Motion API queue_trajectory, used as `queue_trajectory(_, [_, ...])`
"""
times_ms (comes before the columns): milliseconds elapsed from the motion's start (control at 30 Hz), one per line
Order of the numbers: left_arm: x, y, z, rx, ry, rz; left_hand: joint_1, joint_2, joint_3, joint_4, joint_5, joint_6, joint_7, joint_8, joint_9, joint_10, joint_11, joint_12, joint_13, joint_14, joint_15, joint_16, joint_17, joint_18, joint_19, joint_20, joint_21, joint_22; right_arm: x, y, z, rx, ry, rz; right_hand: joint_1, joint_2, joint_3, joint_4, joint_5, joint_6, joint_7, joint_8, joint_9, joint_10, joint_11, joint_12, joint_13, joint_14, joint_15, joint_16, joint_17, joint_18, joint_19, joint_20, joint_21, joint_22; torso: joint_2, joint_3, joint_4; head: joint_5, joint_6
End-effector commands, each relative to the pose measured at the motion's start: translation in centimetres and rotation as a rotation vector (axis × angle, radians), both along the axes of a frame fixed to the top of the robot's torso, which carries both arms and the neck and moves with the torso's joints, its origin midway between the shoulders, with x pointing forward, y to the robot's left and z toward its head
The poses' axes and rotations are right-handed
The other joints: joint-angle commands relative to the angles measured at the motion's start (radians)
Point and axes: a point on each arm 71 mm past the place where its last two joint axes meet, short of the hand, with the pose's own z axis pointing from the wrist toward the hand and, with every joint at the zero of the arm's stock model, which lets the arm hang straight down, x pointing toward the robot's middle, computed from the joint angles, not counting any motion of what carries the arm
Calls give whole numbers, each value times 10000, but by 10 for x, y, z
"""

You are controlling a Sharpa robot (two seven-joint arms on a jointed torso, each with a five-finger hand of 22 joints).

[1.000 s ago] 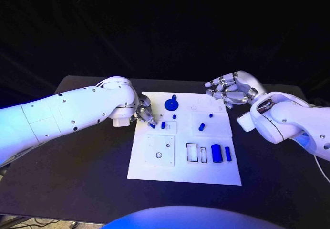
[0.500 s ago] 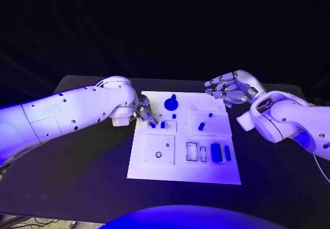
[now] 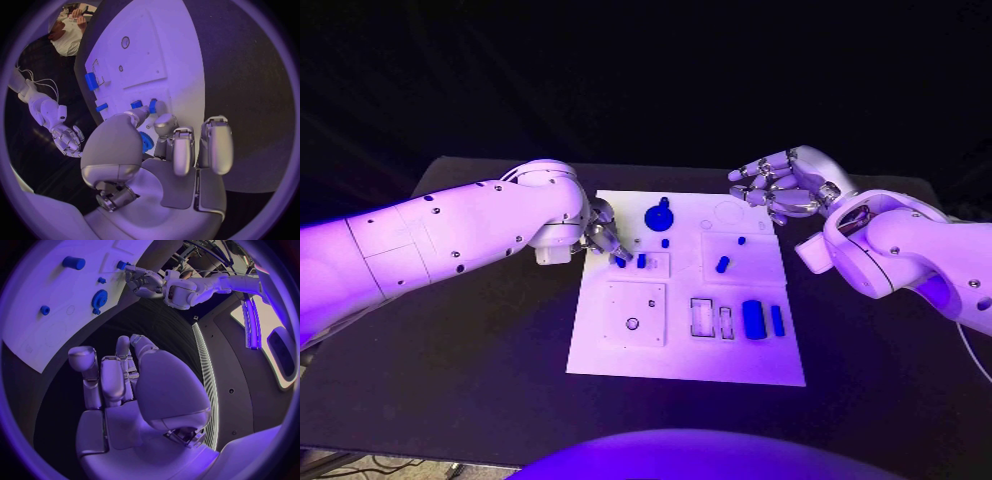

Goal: Assemble the parts on the task board

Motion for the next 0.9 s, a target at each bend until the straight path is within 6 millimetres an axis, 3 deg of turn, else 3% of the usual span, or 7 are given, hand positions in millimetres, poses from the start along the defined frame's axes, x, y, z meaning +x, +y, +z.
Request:
queue_trajectory(33, [-6,0,-10,395,540,-147,-100,-3,-182,37,-32,65,-16,36,-7,78,-30,73,15,1050,-65,24,2630,-66,530,-82,39,1508,-1,2,0,-28,-16,154,-101,-9,91,2,44,5,64,-28,-13,-67,-12,-7,-17,104,-6,-46,3,169,-78,-10,-64,2,1,0,-1,2,5])
queue_trajectory(167, [-5,1,-10,379,503,-93,-497,-91,-803,392,-78,117,4,49,-13,107,-18,100,36,1050,-55,24,2630,-71,538,-83,52,1530,-1,2,-1,-41,23,166,-152,-11,103,40,44,3,69,-29,-14,-66,-6,4,-23,101,-2,-56,-4,174,-93,-8,-83,-28,2,5,-3,0,-10])
queue_trajectory(333, [-5,1,-10,334,449,-52,-694,37,-1700,581,-74,131,-30,44,-23,137,-37,138,74,1050,-78,24,2630,-78,552,-102,78,1571,-1,2,-1,-52,48,175,-166,-13,107,51,44,2,70,-29,-14,-67,-6,7,-25,98,-1,-66,-13,176,-100,-8,-92,-43,5,5,-8,-3,-19])
queue_trajectory(900, [-5,0,-8,181,269,57,-511,292,-2152,561,-48,162,-54,62,-20,170,-61,176,113,1050,-94,24,2630,-85,565,-117,98,1603,0,2,-1,-50,46,192,-175,-12,111,59,44,3,69,-29,-14,-68,-5,10,-27,95,0,-77,-25,180,-112,-7,-104,-65,1,6,-1,-18,-28])
